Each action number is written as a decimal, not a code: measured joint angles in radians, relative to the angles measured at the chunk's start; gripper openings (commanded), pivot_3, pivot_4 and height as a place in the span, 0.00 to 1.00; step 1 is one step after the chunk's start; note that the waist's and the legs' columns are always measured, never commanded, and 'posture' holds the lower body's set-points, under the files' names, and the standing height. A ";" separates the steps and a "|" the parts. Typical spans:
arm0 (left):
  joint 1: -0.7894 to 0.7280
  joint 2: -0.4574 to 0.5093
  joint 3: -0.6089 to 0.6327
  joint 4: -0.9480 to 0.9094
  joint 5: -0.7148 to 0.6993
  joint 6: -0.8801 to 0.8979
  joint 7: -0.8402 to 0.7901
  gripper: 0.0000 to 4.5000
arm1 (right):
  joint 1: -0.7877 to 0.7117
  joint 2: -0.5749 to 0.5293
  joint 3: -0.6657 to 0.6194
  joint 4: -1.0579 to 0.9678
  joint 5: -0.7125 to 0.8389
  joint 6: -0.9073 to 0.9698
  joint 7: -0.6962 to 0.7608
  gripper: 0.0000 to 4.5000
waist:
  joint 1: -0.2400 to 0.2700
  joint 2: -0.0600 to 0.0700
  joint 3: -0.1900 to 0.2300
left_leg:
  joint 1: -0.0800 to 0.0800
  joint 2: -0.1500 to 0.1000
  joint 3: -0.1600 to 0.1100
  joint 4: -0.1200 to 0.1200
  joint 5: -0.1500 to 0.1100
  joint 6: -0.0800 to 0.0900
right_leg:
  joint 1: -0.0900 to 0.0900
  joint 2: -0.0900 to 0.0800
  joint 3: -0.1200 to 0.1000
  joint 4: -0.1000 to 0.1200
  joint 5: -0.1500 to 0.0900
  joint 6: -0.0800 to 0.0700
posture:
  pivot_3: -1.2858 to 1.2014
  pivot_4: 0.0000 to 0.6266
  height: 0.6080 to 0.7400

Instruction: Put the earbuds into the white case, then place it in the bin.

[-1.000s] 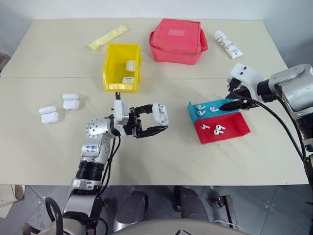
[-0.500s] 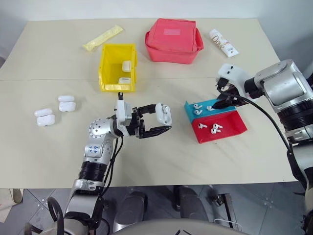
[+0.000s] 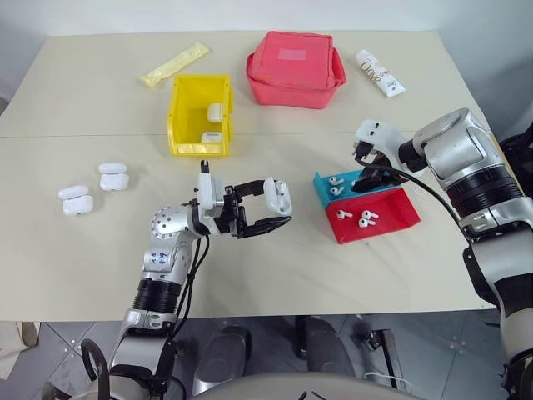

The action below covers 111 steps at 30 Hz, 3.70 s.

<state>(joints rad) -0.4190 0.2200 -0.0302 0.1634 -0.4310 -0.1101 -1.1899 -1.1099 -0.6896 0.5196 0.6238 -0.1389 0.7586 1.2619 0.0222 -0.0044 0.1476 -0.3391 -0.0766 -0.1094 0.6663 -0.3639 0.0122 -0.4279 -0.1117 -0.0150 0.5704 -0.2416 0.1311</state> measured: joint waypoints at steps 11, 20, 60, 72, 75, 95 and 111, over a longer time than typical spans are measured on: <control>0.023 0.018 0.000 -0.035 0.000 0.007 0.032 0.62 | -0.005 0.028 0.000 0.051 -0.041 -0.063 0.014 0.48 | 0.001 0.000 0.000 | 0.001 0.000 0.000 0.000 0.000 0.000 | 0.000 0.000 0.000 0.001 0.000 0.000 | 0.52 0.24 1.00; 0.029 0.027 0.001 -0.036 -0.001 0.011 0.040 0.62 | -0.005 0.035 -0.013 0.074 -0.059 -0.096 0.020 0.11 | 0.001 0.000 -0.001 | 0.002 0.000 0.000 0.000 0.000 0.000 | 0.001 0.000 0.000 0.002 0.000 0.000 | 0.52 0.24 1.00; -0.342 -0.062 0.012 0.398 -0.024 -0.006 -0.218 0.62 | 0.814 0.391 -0.797 -1.290 1.105 0.289 -0.710 0.11 | 0.002 -0.001 -0.001 | 0.003 -0.001 -0.001 0.000 0.000 0.001 | 0.001 -0.001 -0.002 0.004 0.000 -0.001 | 0.52 0.24 1.00; -0.335 -0.062 0.014 0.398 -0.023 -0.007 -0.241 0.62 | 0.835 0.357 -0.730 -1.259 1.158 0.224 -0.777 0.11 | 0.002 -0.001 -0.001 | 0.003 -0.001 0.000 0.000 0.000 0.001 | 0.001 -0.001 -0.002 0.004 0.000 -0.001 | 0.52 0.24 1.00; -0.313 -0.065 0.014 0.393 -0.024 -0.007 -0.242 0.62 | 0.840 0.336 -0.711 -1.242 1.155 0.210 -0.776 0.11 | 0.003 -0.001 -0.001 | 0.003 -0.001 -0.001 0.000 0.000 0.001 | 0.001 -0.001 -0.002 0.004 0.000 -0.001 | 0.52 0.24 1.00; -0.276 -0.071 0.025 0.400 0.008 -0.087 -0.219 0.62 | 0.809 0.267 -0.696 -1.187 1.326 0.300 -0.944 0.11 | 0.004 -0.001 -0.001 | 0.002 0.000 -0.001 0.000 -0.001 0.002 | 0.001 -0.001 -0.002 0.003 0.000 -0.001 | 0.52 0.24 1.00; -0.246 -0.084 0.029 0.402 0.010 -0.045 -0.202 0.62 | 0.797 0.230 -0.663 -1.174 1.355 0.286 -0.989 0.11 | 0.004 -0.001 -0.001 | 0.002 0.000 -0.001 0.000 -0.001 0.002 | 0.001 -0.001 -0.002 0.003 0.000 -0.001 | 0.52 0.24 1.00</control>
<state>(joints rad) -0.6655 0.1361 -0.0008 0.5651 -0.4212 -0.1547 -1.3915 -0.3131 -0.4599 -0.1435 -0.5503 1.2160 1.0444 0.2733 0.0263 -0.0058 0.1463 -0.3367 -0.0771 -0.1099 0.6662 -0.3645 0.0140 -0.4266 -0.1127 -0.0173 0.5732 -0.2420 0.1304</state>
